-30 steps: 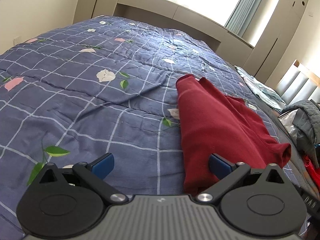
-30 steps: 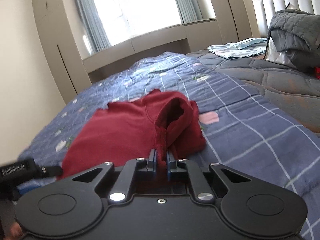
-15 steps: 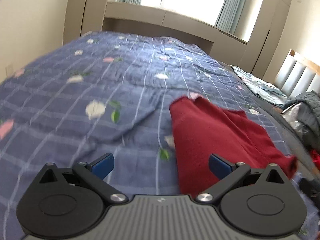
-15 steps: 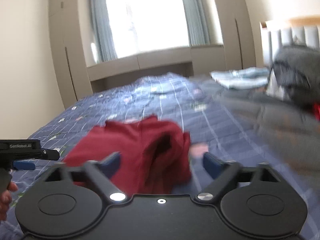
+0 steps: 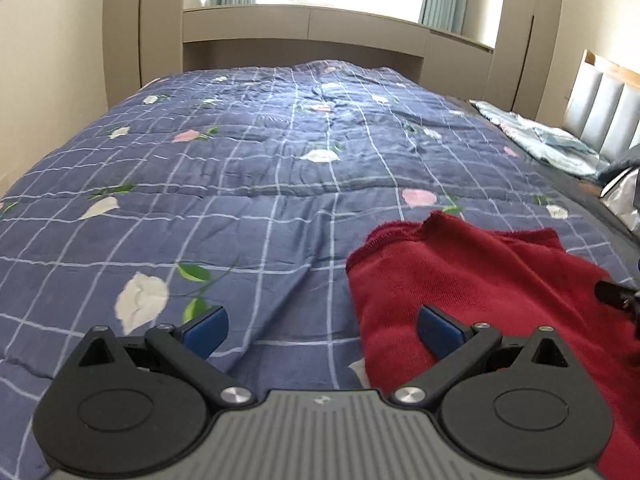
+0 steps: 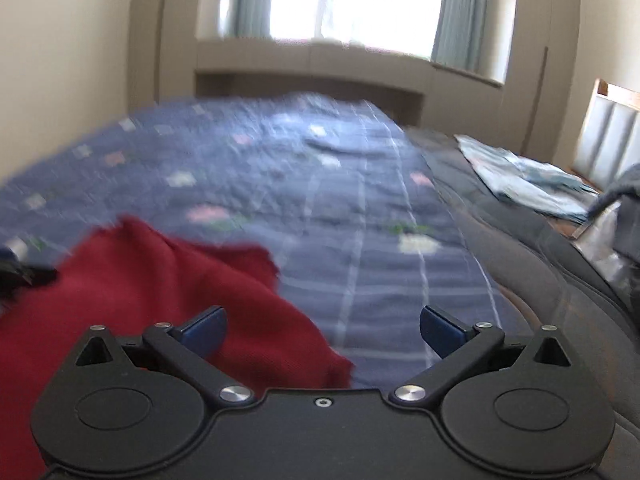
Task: Fold small clothes
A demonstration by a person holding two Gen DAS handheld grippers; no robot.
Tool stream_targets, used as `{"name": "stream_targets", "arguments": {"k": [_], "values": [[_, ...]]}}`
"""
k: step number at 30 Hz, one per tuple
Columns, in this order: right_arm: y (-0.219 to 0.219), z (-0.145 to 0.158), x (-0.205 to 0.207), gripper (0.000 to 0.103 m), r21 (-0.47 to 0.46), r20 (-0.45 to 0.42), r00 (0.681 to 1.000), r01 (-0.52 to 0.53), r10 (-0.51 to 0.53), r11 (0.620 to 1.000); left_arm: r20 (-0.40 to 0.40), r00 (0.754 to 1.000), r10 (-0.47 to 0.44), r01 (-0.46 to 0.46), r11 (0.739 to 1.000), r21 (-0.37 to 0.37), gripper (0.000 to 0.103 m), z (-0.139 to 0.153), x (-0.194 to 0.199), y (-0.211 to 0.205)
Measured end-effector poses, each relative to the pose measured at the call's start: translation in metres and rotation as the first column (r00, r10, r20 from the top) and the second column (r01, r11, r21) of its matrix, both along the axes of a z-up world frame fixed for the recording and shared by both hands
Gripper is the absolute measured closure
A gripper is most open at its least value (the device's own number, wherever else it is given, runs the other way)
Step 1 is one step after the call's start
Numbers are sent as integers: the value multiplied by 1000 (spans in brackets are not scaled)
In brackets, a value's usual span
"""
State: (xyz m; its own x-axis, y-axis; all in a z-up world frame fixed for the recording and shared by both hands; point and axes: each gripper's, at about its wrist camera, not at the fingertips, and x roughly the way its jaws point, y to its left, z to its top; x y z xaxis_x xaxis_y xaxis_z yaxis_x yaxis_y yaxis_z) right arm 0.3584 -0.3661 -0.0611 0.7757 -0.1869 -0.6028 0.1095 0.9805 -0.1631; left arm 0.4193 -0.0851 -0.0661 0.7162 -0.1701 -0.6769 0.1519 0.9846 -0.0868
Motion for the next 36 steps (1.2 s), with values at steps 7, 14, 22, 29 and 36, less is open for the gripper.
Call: {"name": "stream_targets", "arguments": {"k": [7, 14, 22, 29, 36], "values": [[-39, -30, -22, 1, 216, 10, 991, 126, -132, 968, -1, 1000, 24, -24, 999, -46, 1, -18, -2, 1], [-30, -8, -63, 1, 288, 108, 989, 69, -104, 955, -1, 1000, 6, -6, 999, -48, 1, 7, -28, -1], [-14, -18, -101, 1, 272, 75, 990, 98, -123, 957, 1, 998, -65, 65, 998, -10, 1, 10, -70, -17], [-17, -25, -114, 1, 316, 97, 980, 134, -172, 939, -25, 999, -23, 21, 997, -75, 1, 2, -83, -7], [-23, -27, -114, 1, 353, 102, 979, 133, -179, 926, -34, 999, 7, -10, 995, -104, 1, -2, -87, -3]]}}
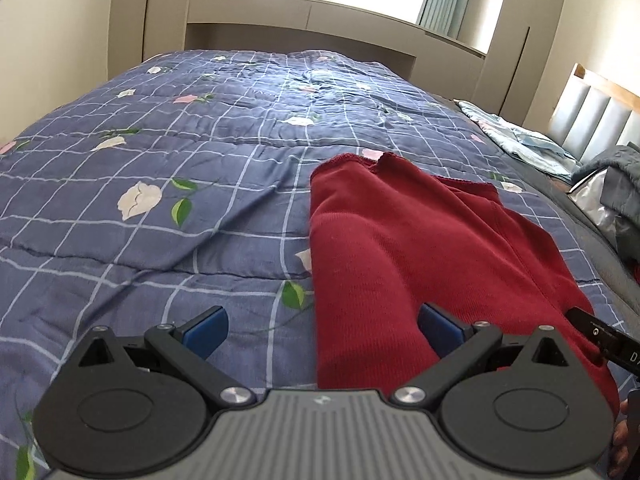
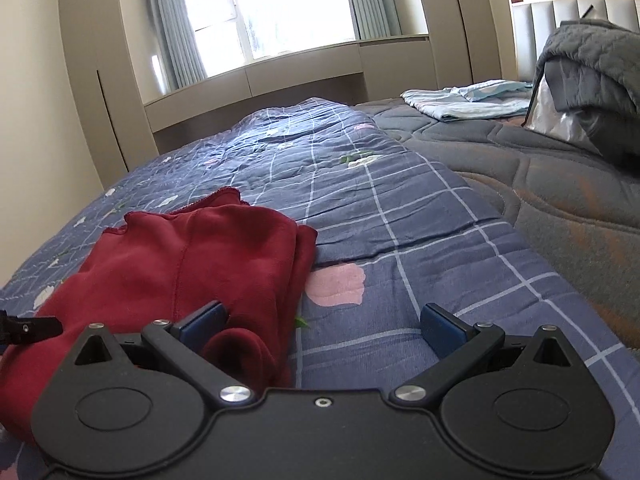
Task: Fold small clothes
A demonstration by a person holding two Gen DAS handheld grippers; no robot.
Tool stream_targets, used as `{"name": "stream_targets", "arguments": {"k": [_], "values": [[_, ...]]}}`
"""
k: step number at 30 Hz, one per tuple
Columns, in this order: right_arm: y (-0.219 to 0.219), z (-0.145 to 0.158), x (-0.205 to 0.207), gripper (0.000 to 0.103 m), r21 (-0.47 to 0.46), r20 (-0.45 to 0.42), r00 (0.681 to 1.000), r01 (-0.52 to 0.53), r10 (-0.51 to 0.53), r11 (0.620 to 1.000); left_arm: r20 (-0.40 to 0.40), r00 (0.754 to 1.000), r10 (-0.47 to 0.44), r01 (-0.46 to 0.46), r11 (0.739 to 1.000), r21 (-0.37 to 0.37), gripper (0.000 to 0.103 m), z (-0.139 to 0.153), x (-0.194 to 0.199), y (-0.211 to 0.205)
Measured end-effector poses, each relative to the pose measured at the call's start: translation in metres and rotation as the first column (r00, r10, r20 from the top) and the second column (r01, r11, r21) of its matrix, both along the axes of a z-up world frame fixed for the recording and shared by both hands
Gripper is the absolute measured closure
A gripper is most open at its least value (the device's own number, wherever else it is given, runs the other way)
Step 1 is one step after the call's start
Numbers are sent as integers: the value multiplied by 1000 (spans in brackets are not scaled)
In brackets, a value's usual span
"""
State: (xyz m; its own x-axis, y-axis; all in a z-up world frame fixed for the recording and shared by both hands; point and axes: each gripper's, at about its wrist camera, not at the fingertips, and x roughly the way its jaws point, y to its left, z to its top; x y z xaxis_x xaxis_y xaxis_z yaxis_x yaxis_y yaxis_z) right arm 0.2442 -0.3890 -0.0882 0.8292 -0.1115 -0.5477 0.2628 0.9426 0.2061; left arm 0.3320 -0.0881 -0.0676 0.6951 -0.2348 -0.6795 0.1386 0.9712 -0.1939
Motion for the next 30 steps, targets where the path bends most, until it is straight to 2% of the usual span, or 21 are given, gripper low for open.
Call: {"name": "stream_targets", "arguments": {"k": [9, 30], "values": [[1, -1, -1, 0, -3, 5, 1000, 1, -1, 1000, -32, 999, 32, -34, 999, -39, 1, 0, -4, 4], [3, 1, -18, 1, 21, 24, 999, 25, -26, 999, -83, 995, 54, -59, 997, -57, 1, 6, -40, 12]]}}
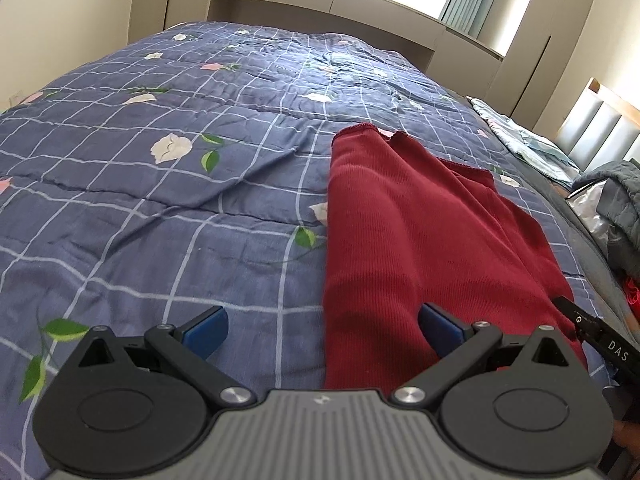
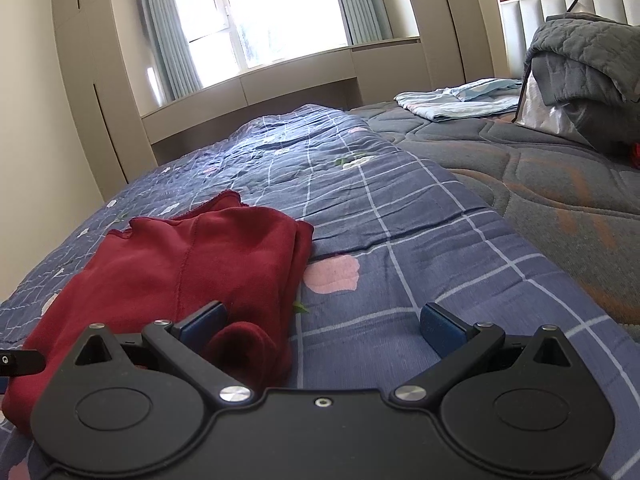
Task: Fold small clothes
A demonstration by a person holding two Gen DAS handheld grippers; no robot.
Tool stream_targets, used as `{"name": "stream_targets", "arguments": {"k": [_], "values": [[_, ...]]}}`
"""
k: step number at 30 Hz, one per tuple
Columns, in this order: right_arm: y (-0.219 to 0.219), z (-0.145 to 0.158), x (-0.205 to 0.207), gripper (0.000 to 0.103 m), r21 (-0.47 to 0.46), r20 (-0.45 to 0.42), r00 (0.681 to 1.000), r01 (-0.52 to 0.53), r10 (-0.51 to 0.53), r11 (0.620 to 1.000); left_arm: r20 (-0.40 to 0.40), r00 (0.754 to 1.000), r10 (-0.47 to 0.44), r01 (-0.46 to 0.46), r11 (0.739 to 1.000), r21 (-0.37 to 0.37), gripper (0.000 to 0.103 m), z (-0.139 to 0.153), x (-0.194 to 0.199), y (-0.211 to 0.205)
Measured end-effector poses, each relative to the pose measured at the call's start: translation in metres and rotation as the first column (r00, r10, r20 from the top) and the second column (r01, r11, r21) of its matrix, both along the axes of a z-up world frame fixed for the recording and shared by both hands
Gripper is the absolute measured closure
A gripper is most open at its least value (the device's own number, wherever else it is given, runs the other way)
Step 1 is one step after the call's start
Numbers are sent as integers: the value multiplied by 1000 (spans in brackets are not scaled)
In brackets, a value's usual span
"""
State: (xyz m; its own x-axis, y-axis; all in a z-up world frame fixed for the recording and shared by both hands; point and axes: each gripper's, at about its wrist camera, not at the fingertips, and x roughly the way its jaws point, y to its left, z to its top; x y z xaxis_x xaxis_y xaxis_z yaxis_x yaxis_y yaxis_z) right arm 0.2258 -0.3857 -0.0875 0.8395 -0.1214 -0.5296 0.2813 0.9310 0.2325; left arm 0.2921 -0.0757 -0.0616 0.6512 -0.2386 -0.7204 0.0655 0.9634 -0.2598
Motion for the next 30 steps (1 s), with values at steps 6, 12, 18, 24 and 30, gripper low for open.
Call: {"name": "stream_targets", "arguments": {"k": [6, 12, 18, 24, 30], "values": [[1, 1, -6, 1, 2, 5, 1000, 2, -2, 1000, -13, 1000, 2, -2, 1000, 9, 1, 1, -9, 0], [1, 2, -15, 1, 10, 13, 1000, -2, 2, 1000, -16, 1000, 0, 0, 1000, -9, 1, 6, -17, 5], [-8, 11, -37, 1, 68, 40, 998, -59, 57, 996, 9, 999, -52, 52, 997, -49, 0, 22, -22, 21], [-10, 25, -31, 0, 100, 47, 990, -141, 137, 985, 5, 998, -67, 67, 994, -82, 0, 27, 0, 34], [-11, 29, 26, 0, 154, -30, 977, -206, 213, 966, -20, 994, -105, 105, 994, 10, 0, 24, 41, 15]]}}
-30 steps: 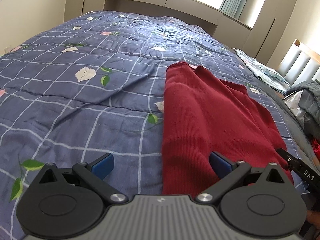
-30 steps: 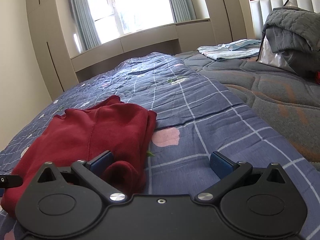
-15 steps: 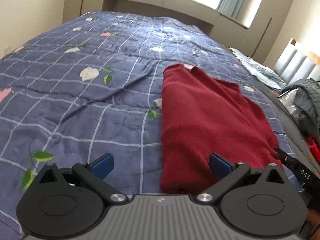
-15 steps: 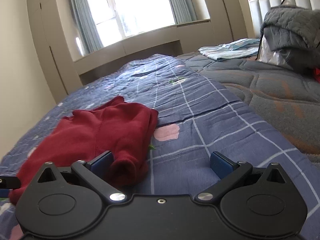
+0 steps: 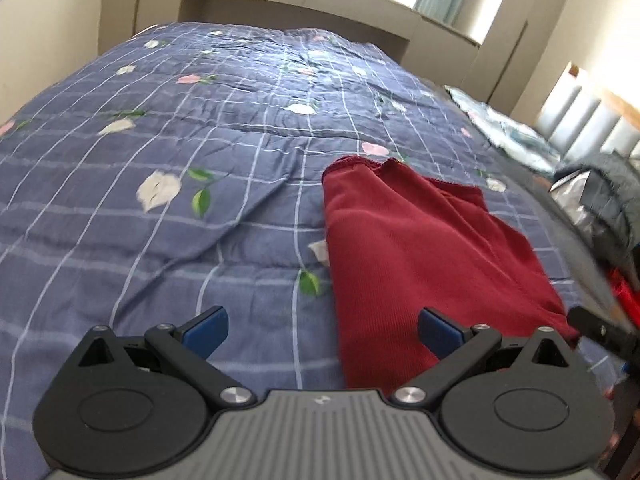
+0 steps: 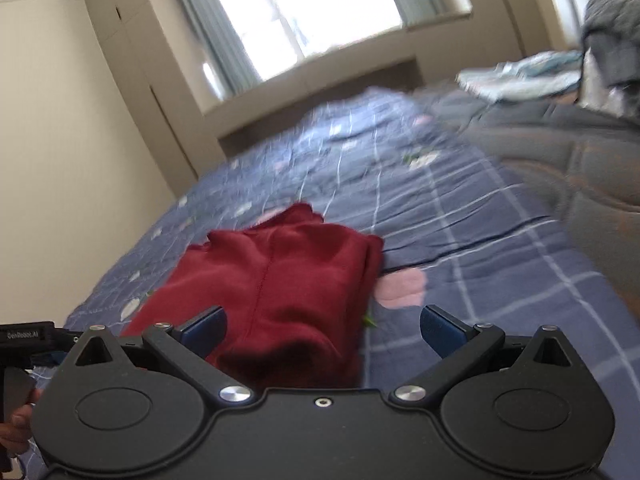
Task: Fold small clothes
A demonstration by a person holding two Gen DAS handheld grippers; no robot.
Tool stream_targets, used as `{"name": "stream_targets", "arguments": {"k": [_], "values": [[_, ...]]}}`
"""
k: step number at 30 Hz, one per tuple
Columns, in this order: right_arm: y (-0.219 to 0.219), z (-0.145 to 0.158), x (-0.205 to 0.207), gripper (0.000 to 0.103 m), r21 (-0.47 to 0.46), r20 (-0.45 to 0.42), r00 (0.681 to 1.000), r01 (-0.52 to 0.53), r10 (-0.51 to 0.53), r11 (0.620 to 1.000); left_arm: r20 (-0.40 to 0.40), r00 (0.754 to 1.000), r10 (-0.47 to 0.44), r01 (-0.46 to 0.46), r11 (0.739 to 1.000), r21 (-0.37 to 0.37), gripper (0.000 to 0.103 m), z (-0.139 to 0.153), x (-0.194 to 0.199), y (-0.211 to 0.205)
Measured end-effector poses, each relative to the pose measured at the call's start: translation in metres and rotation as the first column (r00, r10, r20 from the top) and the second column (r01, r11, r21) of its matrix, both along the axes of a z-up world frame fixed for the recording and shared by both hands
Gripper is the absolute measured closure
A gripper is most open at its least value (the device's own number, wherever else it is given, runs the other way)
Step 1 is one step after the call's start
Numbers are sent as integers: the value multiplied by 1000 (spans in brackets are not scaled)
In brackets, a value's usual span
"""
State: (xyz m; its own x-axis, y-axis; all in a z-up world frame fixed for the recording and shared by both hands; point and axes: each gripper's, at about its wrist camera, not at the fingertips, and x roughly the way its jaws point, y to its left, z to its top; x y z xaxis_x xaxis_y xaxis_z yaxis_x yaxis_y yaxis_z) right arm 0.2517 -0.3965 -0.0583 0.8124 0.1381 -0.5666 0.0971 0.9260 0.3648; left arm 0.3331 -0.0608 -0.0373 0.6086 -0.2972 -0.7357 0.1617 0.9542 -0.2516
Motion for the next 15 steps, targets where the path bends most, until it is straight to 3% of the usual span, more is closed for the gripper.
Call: {"name": "stream_targets", "arguments": {"k": [3, 9, 15], "values": [[1, -3, 27, 0, -42, -33, 999, -28, 26, 999, -14, 999, -35, 35, 999, 24, 0, -5, 18, -12], [-15, -19, 56, 0, 125, -91, 995, -40, 51, 991, -39, 995, -88, 89, 996, 27, 0, -16, 41, -24], [2, -28, 49, 0, 9, -35, 997, -65, 66, 998, -49, 992, -118, 119, 993, 5, 0, -24, 49, -25]]}}
